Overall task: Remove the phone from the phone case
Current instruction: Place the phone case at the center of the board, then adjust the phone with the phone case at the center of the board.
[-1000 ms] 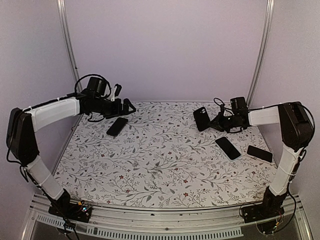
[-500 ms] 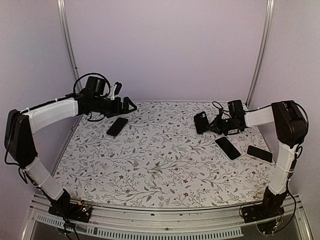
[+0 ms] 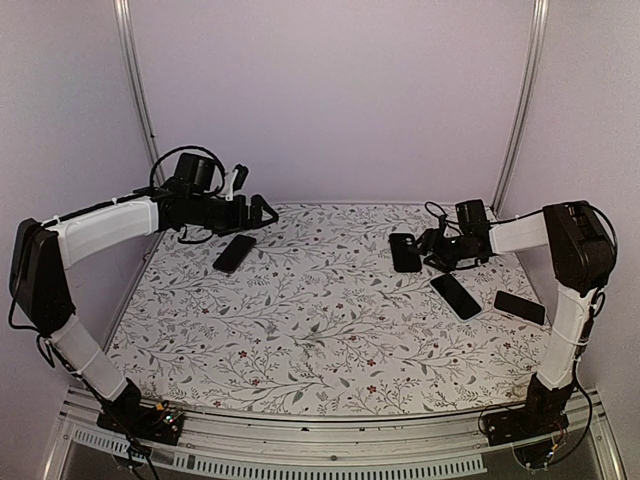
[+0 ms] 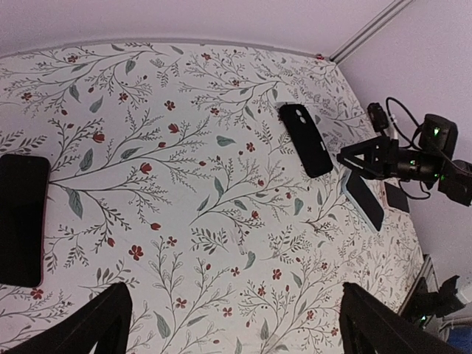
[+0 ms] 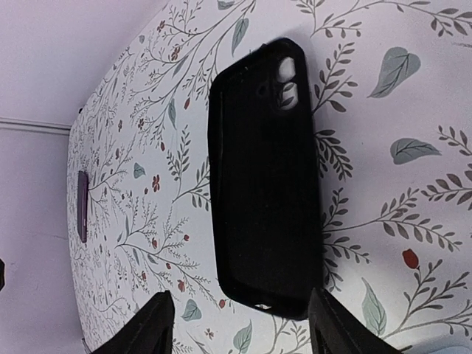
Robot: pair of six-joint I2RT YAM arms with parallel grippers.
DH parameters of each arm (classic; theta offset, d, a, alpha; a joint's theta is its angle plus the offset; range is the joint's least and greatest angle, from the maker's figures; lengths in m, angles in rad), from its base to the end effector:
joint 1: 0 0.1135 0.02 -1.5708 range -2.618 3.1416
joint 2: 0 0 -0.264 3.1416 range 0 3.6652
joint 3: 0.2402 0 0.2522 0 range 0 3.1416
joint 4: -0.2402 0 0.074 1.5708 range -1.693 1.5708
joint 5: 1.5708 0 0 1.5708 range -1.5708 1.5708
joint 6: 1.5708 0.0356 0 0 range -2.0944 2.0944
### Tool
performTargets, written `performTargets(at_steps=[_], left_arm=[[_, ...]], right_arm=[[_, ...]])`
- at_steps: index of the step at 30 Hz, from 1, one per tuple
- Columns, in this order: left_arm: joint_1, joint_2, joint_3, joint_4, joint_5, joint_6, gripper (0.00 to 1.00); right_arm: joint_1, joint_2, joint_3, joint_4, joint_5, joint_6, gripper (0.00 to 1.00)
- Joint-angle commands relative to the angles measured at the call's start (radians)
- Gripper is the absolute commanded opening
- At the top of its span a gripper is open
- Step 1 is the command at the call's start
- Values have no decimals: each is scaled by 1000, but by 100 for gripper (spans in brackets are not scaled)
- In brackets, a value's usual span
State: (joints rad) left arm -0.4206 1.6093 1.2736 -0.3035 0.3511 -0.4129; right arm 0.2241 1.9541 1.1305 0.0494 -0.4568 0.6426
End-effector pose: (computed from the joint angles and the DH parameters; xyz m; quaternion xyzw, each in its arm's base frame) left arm 0.3304 -0.1612 0.2892 0.0818 0.8794 -0.3217 0.3412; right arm 0.3914 0.1053 0.1453 0.1006 0.8964 0.3480 0.2552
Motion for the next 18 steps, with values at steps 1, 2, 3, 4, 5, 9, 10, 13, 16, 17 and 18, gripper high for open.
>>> performTargets(at_steps=[1, 2, 3, 4, 5, 9, 10, 13, 16, 17, 18], left_arm=[[-17, -22, -5, 21, -1, -5, 99], [-19, -22, -5, 20, -3, -7, 99], [-21, -21, -4, 20, -6, -9, 99], [-22, -20, -3, 20, -7, -9, 99], [-23, -20, -2, 22, -9, -10, 99], [-32, -16, 6, 26, -14, -17, 99], [-33, -16, 8, 25, -17, -17, 99], [-40, -10, 17, 24, -19, -19, 99], [-43, -4, 25, 21, -22, -24, 99], [-46, -2, 28, 19, -23, -25, 99], [-48, -1, 30, 20, -23, -27, 99]], right_arm=[[3, -58, -17, -36, 71, -62, 75], [2, -70, -19, -45, 86, -72, 79], [3, -78, -24, -48, 97, -85, 83], [2, -93, -28, -61, 112, -95, 88], [3, -103, -35, -76, 126, -110, 93], [2, -156, -58, -109, 178, -152, 99], [2, -165, -62, -118, 189, -162, 99], [2, -202, -87, -143, 217, -182, 99], [3, -245, -125, -165, 247, -196, 99], [4, -253, -139, -173, 255, -201, 99], [1, -268, -150, -183, 265, -204, 99]])
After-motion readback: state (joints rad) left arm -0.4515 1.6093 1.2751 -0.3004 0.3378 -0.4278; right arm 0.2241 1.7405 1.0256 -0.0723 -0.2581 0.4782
